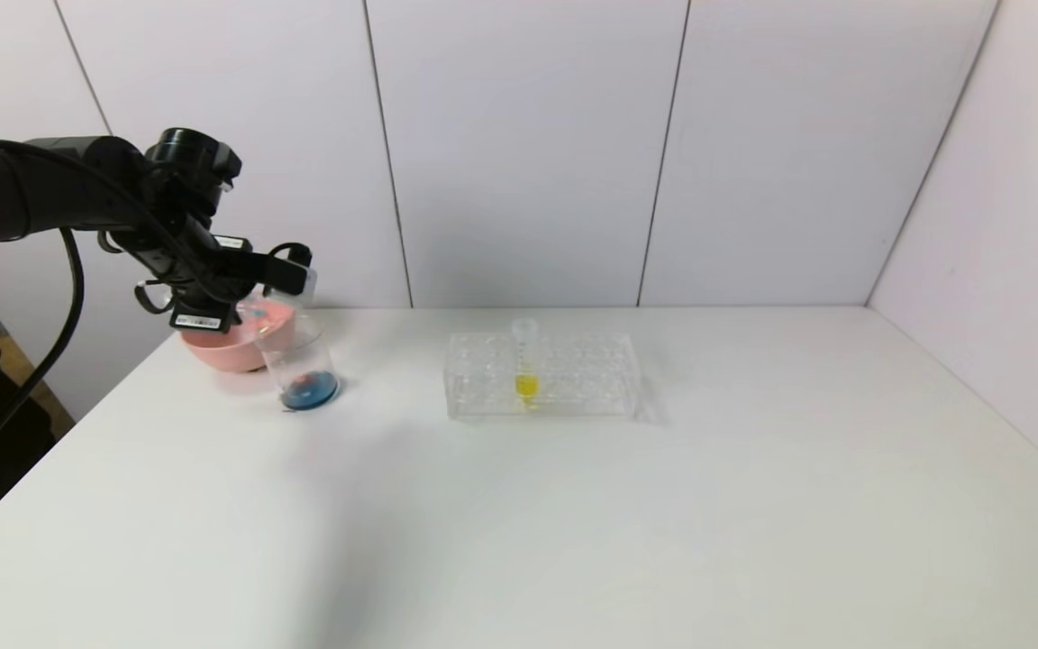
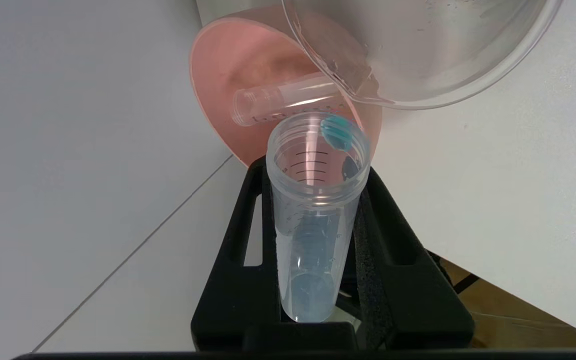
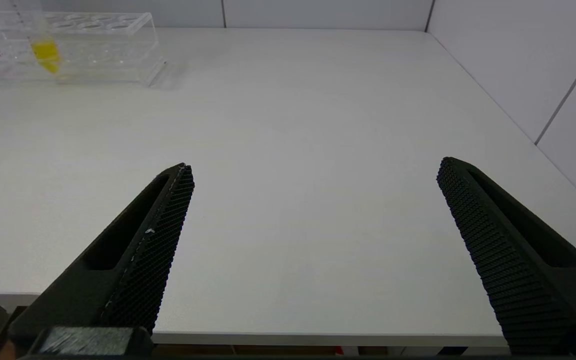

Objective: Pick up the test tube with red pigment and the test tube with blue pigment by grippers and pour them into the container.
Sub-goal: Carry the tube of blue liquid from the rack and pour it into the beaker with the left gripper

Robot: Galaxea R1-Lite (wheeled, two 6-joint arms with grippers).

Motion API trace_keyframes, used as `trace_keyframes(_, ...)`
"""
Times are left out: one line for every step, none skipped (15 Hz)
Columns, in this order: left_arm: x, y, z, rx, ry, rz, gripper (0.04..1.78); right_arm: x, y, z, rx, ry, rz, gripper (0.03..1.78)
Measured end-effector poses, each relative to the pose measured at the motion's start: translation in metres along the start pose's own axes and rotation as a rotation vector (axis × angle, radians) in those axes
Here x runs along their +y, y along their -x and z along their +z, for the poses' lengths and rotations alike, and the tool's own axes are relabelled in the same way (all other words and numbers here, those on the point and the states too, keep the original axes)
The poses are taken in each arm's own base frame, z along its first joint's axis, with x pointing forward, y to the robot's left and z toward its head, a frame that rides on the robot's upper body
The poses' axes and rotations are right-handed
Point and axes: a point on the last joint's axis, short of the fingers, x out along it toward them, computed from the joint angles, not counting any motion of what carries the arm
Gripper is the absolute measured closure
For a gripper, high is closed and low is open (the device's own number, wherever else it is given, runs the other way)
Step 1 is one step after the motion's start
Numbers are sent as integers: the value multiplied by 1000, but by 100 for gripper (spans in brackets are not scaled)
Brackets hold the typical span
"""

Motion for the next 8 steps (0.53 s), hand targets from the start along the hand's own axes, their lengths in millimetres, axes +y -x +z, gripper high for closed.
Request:
trace_keyframes(0, 0, 1, 2, -11, 2, 137, 0, 0, 0, 0, 0, 0, 4)
trace_keyframes(0, 0, 1, 3, -13, 3, 137, 0, 0, 0, 0, 0, 0, 4)
trace_keyframes(0, 0, 1, 3, -13, 2, 137, 0, 0, 0, 0, 0, 0, 4)
trace_keyframes(0, 0, 1, 4, -14, 2, 137, 0, 0, 0, 0, 0, 0, 4)
trace_keyframes(0, 0, 1, 4, -14, 2, 137, 0, 0, 0, 0, 0, 0, 4)
trace_keyframes(0, 0, 1, 4, -14, 2, 137, 0, 0, 0, 0, 0, 0, 4)
trace_keyframes(0, 0, 1, 5, -14, 2, 137, 0, 0, 0, 0, 0, 0, 4)
trace_keyframes(0, 0, 1, 5, -14, 2, 137, 0, 0, 0, 0, 0, 0, 4)
